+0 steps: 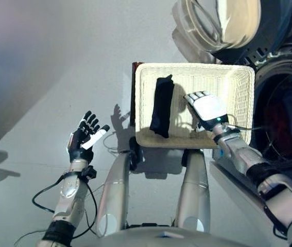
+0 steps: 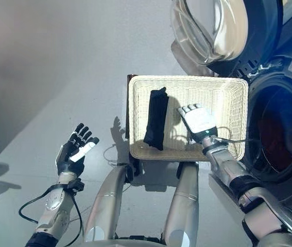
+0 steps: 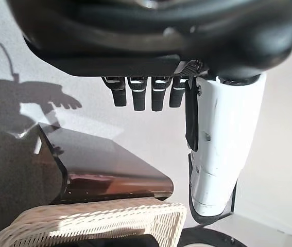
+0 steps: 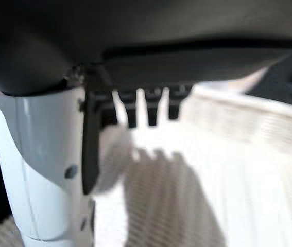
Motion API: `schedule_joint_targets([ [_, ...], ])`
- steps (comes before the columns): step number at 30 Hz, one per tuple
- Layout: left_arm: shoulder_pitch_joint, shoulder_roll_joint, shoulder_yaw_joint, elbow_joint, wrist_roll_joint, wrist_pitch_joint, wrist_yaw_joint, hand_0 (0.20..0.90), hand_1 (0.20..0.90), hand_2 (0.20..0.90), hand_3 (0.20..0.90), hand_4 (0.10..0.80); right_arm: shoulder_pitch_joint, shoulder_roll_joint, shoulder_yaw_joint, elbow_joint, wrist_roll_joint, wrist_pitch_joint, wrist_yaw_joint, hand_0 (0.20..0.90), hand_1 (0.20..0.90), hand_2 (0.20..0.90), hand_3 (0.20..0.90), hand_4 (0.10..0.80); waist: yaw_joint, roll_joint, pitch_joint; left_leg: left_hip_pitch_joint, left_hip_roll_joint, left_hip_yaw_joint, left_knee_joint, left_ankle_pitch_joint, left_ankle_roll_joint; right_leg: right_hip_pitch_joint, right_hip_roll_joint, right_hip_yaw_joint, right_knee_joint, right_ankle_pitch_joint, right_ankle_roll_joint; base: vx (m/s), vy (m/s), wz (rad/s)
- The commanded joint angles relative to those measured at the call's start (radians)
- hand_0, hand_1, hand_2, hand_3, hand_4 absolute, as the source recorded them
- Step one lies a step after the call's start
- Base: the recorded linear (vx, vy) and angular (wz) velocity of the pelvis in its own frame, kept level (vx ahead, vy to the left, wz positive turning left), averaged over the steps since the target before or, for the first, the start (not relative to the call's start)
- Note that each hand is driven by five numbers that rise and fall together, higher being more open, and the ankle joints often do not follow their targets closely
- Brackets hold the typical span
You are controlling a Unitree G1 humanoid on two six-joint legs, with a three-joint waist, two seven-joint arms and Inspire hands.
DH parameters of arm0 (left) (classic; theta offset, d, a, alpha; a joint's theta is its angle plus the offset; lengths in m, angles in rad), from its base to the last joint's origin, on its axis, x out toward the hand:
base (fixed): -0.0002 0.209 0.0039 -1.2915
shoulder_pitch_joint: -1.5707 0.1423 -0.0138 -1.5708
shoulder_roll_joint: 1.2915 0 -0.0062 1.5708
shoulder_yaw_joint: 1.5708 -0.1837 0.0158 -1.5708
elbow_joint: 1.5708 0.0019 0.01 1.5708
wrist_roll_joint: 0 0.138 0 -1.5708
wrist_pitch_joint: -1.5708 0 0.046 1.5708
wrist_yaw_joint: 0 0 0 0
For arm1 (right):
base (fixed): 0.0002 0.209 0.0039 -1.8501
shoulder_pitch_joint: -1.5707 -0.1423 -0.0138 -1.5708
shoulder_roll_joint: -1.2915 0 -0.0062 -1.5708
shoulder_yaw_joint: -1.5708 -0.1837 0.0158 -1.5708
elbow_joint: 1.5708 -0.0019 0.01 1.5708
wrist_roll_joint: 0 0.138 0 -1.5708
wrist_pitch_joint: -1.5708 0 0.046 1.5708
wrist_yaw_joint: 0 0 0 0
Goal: Pick up the clothes and place them into the washing machine
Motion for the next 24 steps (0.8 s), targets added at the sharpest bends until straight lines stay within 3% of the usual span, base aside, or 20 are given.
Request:
schedule_joint_targets([
  [1,0.048,0.088,0.012,-0.102,0.006,-0.084,0.001,0.9,0.9,0.9,0.9,0.8,-0.073,-0.014,0.041,-0.029,-0.03,0.016,-0.065,0.9,0.9,0.9,0.9,0.8,0.023,-0.027,-0.047,0.03,0.02,-0.029,-0.029,0.026,-0.072,0.026,-0.003,0.008,-0.026,0.05,-0.016,-0.037,-0.037,0.08],
  [10,0.052,0.088,0.032,-0.112,0.029,-0.08,0.022,0.9,0.9,0.9,0.9,0.8,-0.079,0.013,-0.013,-0.124,-0.035,0.058,-0.118,0.9,0.9,0.9,0.9,0.8,0.047,-0.056,-0.027,0.026,0.006,-0.061,-0.041,0.047,-0.073,0.049,-0.015,-0.019,-0.028,0.047,-0.019,-0.021,-0.021,0.13],
  [24,0.058,0.09,0.045,-0.119,0.034,-0.082,0.023,0.9,0.9,0.9,0.9,0.8,-0.123,0.093,0.004,-0.11,-0.022,0.067,-0.147,0.9,0.9,0.9,0.9,0.8,0.073,-0.056,-0.023,0.007,-0.001,-0.076,-0.038,0.059,-0.071,0.044,-0.022,-0.032,-0.024,0.049,-0.024,-0.018,0.004,0.05],
])
